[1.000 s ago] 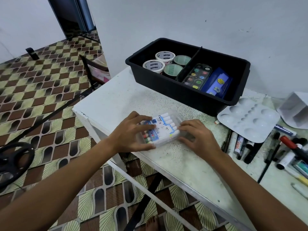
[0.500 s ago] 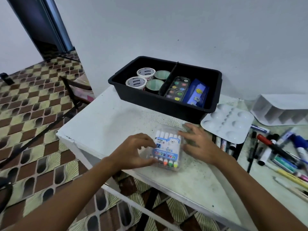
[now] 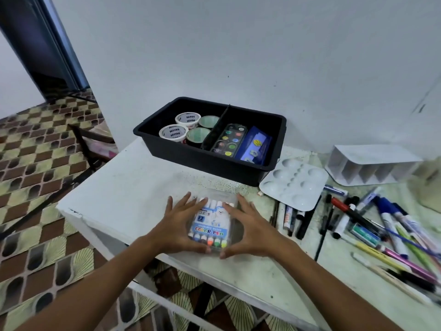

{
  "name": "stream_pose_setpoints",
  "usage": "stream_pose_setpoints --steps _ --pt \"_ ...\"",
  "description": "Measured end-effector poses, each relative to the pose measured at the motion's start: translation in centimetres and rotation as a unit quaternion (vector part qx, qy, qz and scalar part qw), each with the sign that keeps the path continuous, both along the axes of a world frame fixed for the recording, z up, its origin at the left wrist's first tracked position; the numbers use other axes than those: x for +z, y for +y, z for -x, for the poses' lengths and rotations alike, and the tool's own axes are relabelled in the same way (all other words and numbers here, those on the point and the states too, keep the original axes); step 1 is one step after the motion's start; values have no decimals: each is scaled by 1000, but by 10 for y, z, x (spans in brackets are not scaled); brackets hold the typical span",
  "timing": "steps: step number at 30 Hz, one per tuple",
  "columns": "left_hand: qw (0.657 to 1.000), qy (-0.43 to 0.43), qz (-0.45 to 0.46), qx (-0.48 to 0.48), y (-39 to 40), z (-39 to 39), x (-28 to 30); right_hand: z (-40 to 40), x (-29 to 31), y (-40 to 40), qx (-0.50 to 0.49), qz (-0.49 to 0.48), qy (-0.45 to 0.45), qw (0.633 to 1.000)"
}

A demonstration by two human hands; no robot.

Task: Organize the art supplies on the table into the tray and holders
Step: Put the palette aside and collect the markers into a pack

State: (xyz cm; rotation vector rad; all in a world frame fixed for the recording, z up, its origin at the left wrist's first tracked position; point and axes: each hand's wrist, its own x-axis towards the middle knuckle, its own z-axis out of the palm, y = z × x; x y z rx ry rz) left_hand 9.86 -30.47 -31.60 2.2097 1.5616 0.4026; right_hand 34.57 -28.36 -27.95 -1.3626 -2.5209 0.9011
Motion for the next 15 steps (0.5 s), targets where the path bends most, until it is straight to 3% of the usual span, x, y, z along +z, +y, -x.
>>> stream_pose_setpoints --steps 10,15 --pt "989 -122 -81 11 -7 -17 69 -18 41 5 24 -85 125 988" --pt "980 -115 -159 3 4 -23 102 -19 71 19 34 -138 129 981"
